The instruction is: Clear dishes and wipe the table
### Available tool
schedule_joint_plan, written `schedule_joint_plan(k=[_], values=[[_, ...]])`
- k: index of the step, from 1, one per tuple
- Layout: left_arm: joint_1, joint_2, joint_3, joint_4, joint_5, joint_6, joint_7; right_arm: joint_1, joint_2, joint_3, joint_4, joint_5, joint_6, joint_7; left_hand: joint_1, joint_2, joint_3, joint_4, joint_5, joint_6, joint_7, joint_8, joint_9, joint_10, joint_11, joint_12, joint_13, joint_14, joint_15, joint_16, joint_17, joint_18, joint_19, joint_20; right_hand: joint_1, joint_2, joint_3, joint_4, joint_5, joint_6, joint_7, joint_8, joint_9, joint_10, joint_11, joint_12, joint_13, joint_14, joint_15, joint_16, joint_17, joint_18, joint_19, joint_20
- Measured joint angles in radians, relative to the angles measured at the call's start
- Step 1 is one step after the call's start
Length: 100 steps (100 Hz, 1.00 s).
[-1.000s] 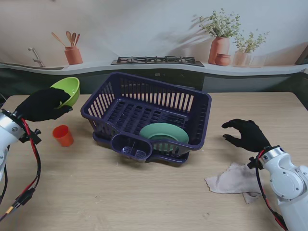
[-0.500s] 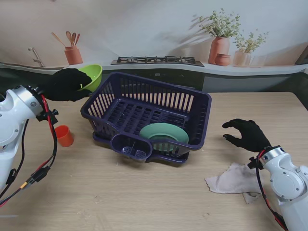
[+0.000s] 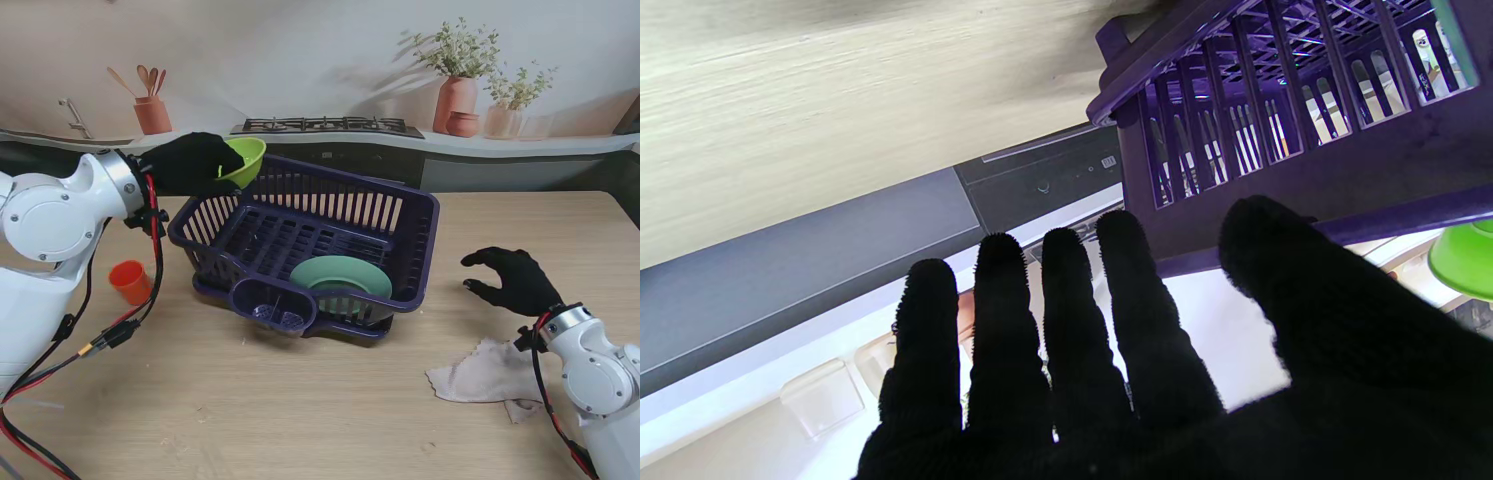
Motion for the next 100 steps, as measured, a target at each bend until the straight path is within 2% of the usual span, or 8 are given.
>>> schedule_joint_plan(k=[33, 54, 100], values=[[-0.129, -0.009, 0.182, 0.080, 0.006, 0.088, -0.003, 0.002, -0.002, 0.004, 0.014, 0.005, -0.014, -0.016, 0.000, 0.000, 0.000, 0.000, 0.000, 0.000, 0.000, 0.000, 0.000, -0.001, 0.000, 0.000, 0.000, 0.000, -0.001, 0.000, 0.000, 0.000, 0.000, 0.000, 0.000, 0.000, 0.000, 0.000, 0.000, 0.000, 0.000, 0.000, 0.000, 0.000, 0.000, 0.000, 0.000, 0.000, 0.000, 0.000, 0.000, 0.000, 0.000, 0.000], [-0.226, -0.024, 0.292, 0.165, -0.011, 0.112, 0.000, 0.000, -0.003, 0.004, 0.015, 0.009, -0.012, -0.017, 0.000, 0.000, 0.000, 0.000, 0.000, 0.000, 0.000, 0.000, 0.000, -0.002, 0.000, 0.000, 0.000, -0.002, -0.001, 0.000, 0.000, 0.000, 0.000, 0.000, 0.000, 0.000, 0.000, 0.000, 0.000, 0.000, -0.004, 0.000, 0.000, 0.000, 0.000, 0.000, 0.000, 0.000, 0.000, 0.000, 0.000, 0.000, 0.000, 0.000], [-0.359, -0.063, 0.479, 0.347, -0.024, 0.161, 0.072, -0.003, -0.005, 0.005, 0.016, 0.009, -0.004, -0.021, 0.000, 0.000, 0.000, 0.000, 0.000, -0.001, 0.000, 0.000, 0.000, -0.003, 0.000, 0.000, 0.000, -0.002, -0.012, 0.000, 0.000, 0.000, 0.000, 0.000, 0.000, 0.000, 0.000, 0.000, 0.000, 0.000, -0.004, 0.000, 0.000, 0.000, 0.000, 0.000, -0.001, 0.000, -0.001, 0.000, 0.000, 0.000, -0.013, 0.000]])
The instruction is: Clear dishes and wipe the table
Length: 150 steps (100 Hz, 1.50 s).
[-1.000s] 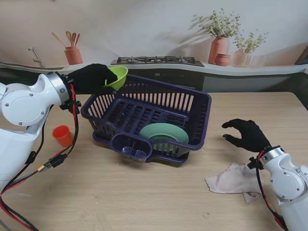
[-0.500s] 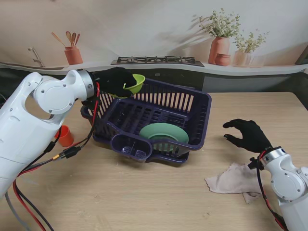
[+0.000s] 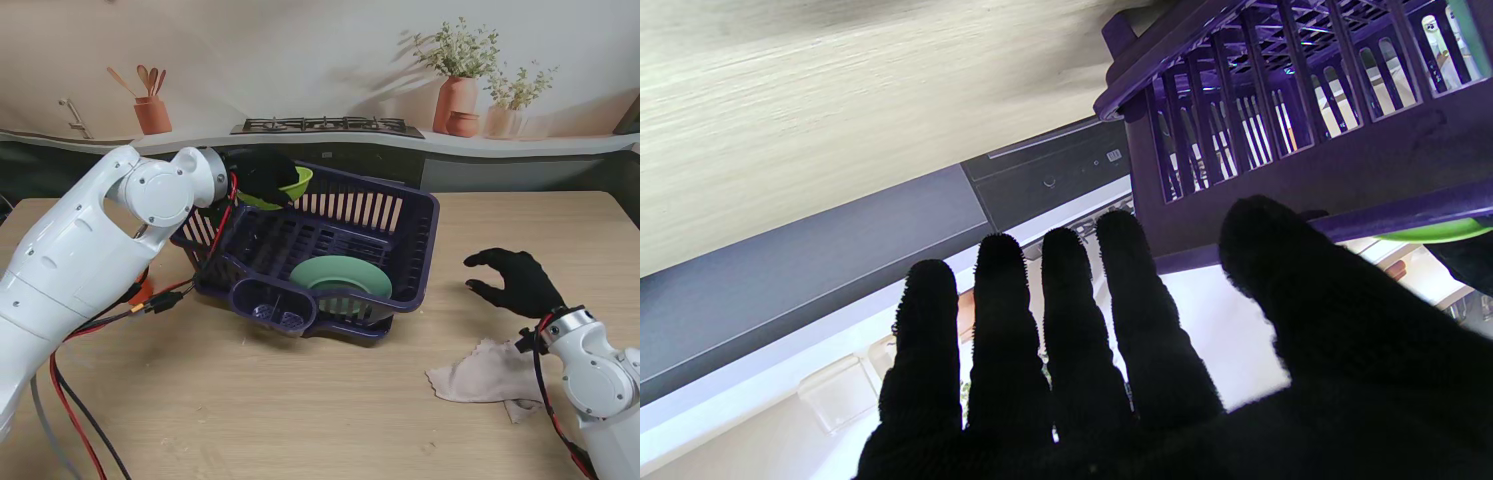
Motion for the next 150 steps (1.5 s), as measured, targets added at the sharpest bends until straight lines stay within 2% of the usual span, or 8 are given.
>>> schedule_joint_plan(k=[66, 116, 150], values=[[-0.124, -0.063, 0.217, 0.177, -0.084, 0.033, 0.063, 0.000, -0.001, 0.006, 0.004, -0.002, -0.002, -0.007, 0.000, 0.000, 0.000, 0.000, 0.000, -0.001, 0.000, 0.000, 0.000, -0.001, 0.000, 0.000, 0.000, 0.000, -0.003, 0.000, 0.000, 0.000, 0.000, 0.000, 0.000, 0.000, 0.000, 0.000, 0.000, 0.000, 0.000, 0.000, 0.000, 0.000, 0.000, 0.000, -0.007, 0.000, -0.002, 0.000, -0.001, 0.000, 0.000, 0.000], [-0.137, -0.109, 0.287, 0.244, -0.136, 0.067, 0.119, 0.000, -0.001, 0.007, 0.007, -0.008, -0.002, -0.011, 0.000, 0.000, 0.000, 0.000, 0.001, -0.001, 0.000, -0.002, 0.000, -0.002, 0.000, 0.000, 0.000, -0.002, -0.026, -0.015, 0.000, 0.000, 0.000, 0.000, 0.000, 0.000, 0.000, 0.000, 0.000, 0.000, 0.000, 0.000, 0.000, 0.000, 0.000, 0.000, -0.007, 0.000, -0.002, 0.000, -0.005, 0.000, -0.001, 0.000], [-0.141, -0.142, 0.322, 0.307, -0.180, 0.048, 0.149, -0.001, -0.001, 0.007, 0.007, -0.007, -0.001, -0.013, 0.000, 0.000, 0.000, 0.000, 0.001, -0.002, 0.000, -0.003, 0.000, -0.002, -0.001, 0.000, 0.000, -0.003, -0.028, -0.025, -0.001, 0.000, 0.000, 0.000, 0.000, 0.000, 0.000, 0.000, 0.000, 0.000, 0.000, 0.000, 0.000, 0.000, 0.000, 0.000, -0.007, 0.000, -0.002, 0.000, -0.008, 0.000, -0.001, 0.000]])
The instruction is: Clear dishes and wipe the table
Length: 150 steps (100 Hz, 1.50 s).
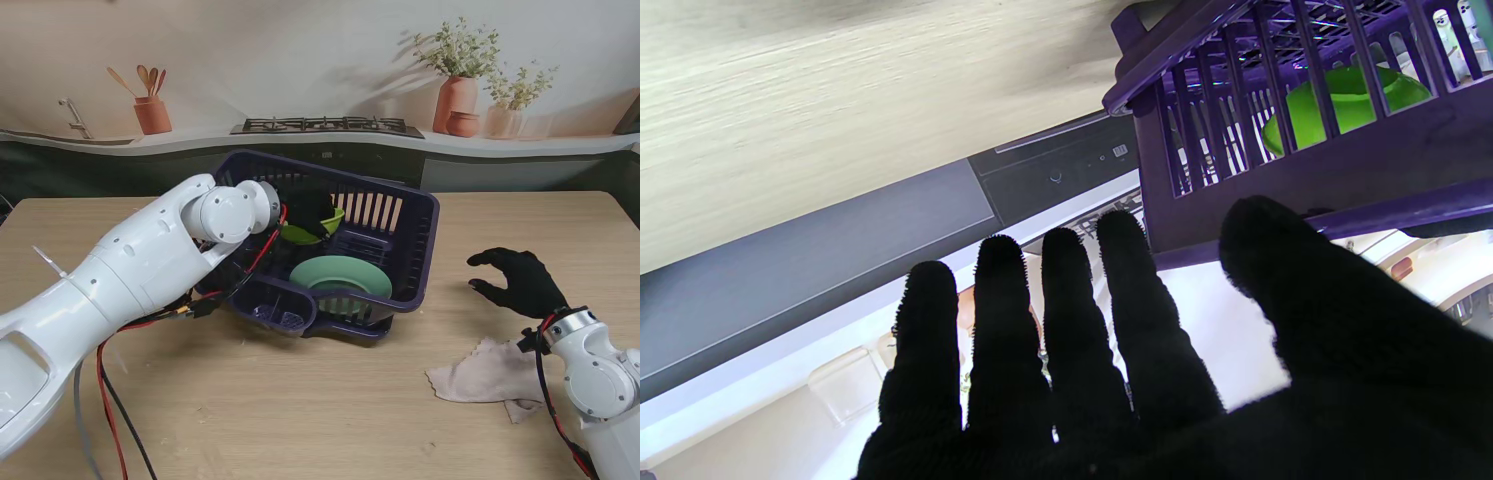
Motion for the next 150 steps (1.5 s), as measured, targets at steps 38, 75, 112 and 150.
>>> schedule_joint_plan(k=[38, 75, 112, 150], values=[[-0.004, -0.026, 0.017, 0.049, -0.026, -0.024, 0.030, -0.001, 0.000, 0.001, 0.000, -0.002, 0.000, -0.002, 0.000, 0.000, 0.000, 0.000, 0.000, -0.002, 0.000, 0.000, 0.000, -0.001, -0.003, 0.000, 0.000, -0.001, -0.010, -0.003, -0.005, 0.000, -0.002, -0.003, 0.000, 0.000, 0.000, 0.000, 0.000, 0.000, -0.002, 0.000, 0.000, 0.000, 0.000, 0.000, 0.000, 0.000, 0.000, 0.000, -0.001, 0.000, 0.000, 0.000], [-0.020, -0.062, 0.046, 0.105, -0.083, -0.032, 0.040, -0.003, -0.001, 0.001, 0.000, -0.003, 0.006, -0.005, 0.000, 0.000, 0.000, 0.000, 0.000, -0.010, 0.000, 0.001, 0.001, -0.003, -0.007, 0.000, -0.004, -0.002, -0.034, -0.025, -0.028, 0.000, -0.018, -0.004, 0.000, 0.000, -0.011, 0.000, 0.000, 0.000, -0.002, 0.000, 0.000, 0.000, 0.000, 0.000, 0.000, 0.000, 0.000, 0.000, -0.002, 0.000, -0.001, 0.000], [-0.025, -0.093, 0.063, 0.140, -0.132, -0.008, 0.035, -0.003, -0.001, 0.001, 0.002, -0.003, 0.006, -0.006, 0.000, 0.000, 0.000, 0.000, 0.000, -0.028, 0.000, 0.008, 0.001, -0.017, -0.031, 0.000, -0.011, -0.004, -0.094, -0.073, -0.069, -0.003, -0.084, -0.029, 0.000, 0.000, -0.011, 0.000, 0.000, 0.000, -0.002, 0.000, 0.000, 0.000, 0.000, 0.000, 0.000, 0.000, 0.000, 0.000, -0.002, 0.000, -0.001, 0.000], [-0.023, -0.099, 0.060, 0.156, -0.162, 0.006, 0.021, -0.002, -0.001, 0.001, 0.004, -0.005, 0.005, -0.008, 0.000, 0.002, -0.002, 0.000, 0.000, -0.082, 0.001, 0.042, 0.001, -0.062, -0.090, 0.000, -0.065, -0.007, -0.174, -0.140, -0.162, -0.007, -0.184, -0.061, 0.000, 0.000, -0.011, 0.000, 0.000, 0.000, -0.003, 0.000, 0.000, 0.000, 0.000, 0.000, 0.000, 0.000, 0.000, 0.000, -0.002, 0.000, -0.001, 0.001]])
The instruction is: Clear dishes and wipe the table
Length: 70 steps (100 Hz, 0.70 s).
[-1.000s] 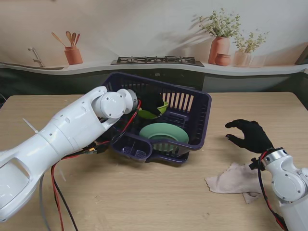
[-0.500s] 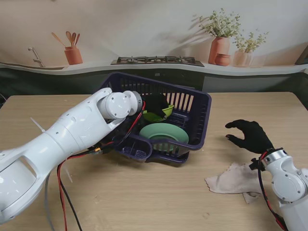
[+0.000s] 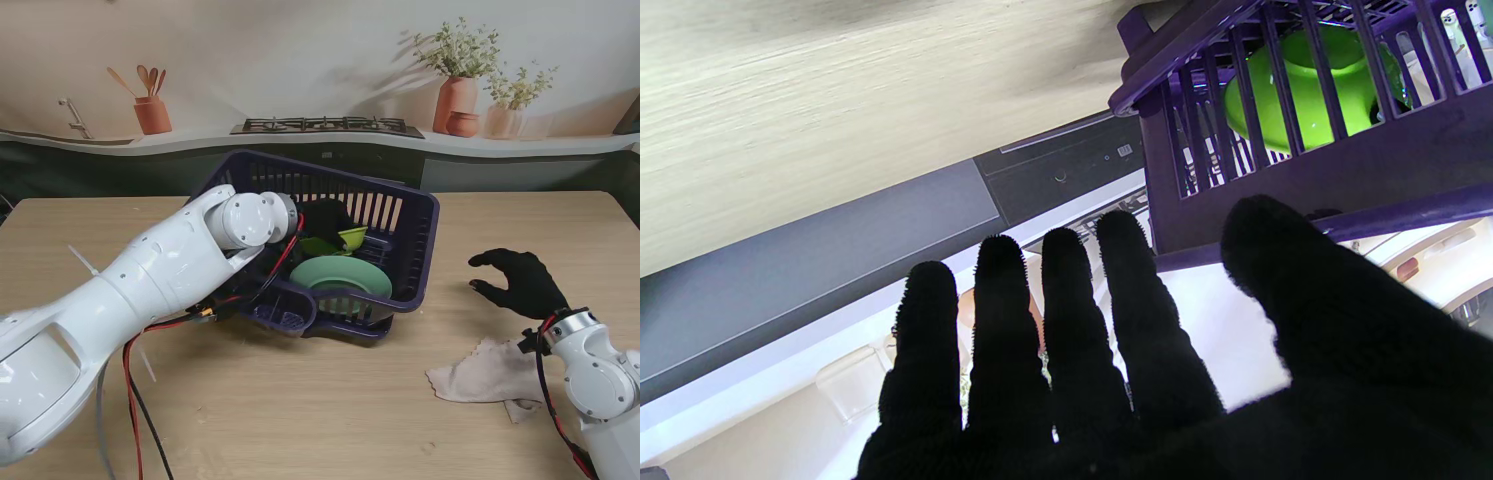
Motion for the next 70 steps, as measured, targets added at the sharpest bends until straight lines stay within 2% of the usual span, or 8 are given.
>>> schedule_joint_plan(k=[35, 53, 70], values=[[-0.007, -0.015, 0.005, 0.033, -0.016, 0.005, -0.005, 0.000, 0.000, -0.002, 0.001, 0.000, 0.001, 0.002, 0.000, 0.013, -0.011, 0.000, 0.000, -0.001, -0.025, -0.001, 0.000, -0.011, -0.033, 0.000, -0.008, -0.022, -0.049, -0.041, -0.060, -0.001, -0.078, -0.025, 0.000, 0.000, 0.000, 0.000, 0.000, 0.000, 0.000, 0.000, 0.000, 0.000, 0.000, 0.000, 0.000, 0.000, 0.000, 0.000, 0.000, 0.000, -0.002, 0.000], [-0.014, -0.022, 0.010, 0.050, -0.024, 0.015, -0.005, 0.000, 0.000, -0.001, 0.001, -0.002, 0.000, 0.000, 0.001, 0.030, -0.024, 0.000, 0.000, -0.004, -0.052, -0.033, -0.003, -0.024, -0.062, -0.007, -0.042, -0.023, -0.089, -0.069, -0.156, 0.001, -0.175, -0.064, 0.000, 0.000, 0.000, 0.000, 0.000, 0.000, 0.000, 0.000, 0.000, 0.000, 0.000, 0.000, 0.000, 0.000, 0.000, 0.000, 0.000, 0.000, -0.002, 0.001], [-0.015, -0.020, 0.013, 0.046, -0.025, 0.033, -0.023, 0.001, 0.000, -0.001, 0.003, -0.002, -0.001, 0.000, 0.004, 0.061, -0.092, 0.001, -0.005, -0.018, -0.091, -0.067, -0.030, -0.038, -0.077, -0.018, -0.081, -0.035, -0.123, -0.095, -0.279, 0.002, -0.278, -0.115, 0.000, 0.000, 0.000, 0.000, 0.000, 0.000, 0.000, 0.000, 0.000, 0.000, 0.000, 0.000, 0.000, 0.000, 0.000, 0.000, 0.000, 0.000, -0.002, 0.001]])
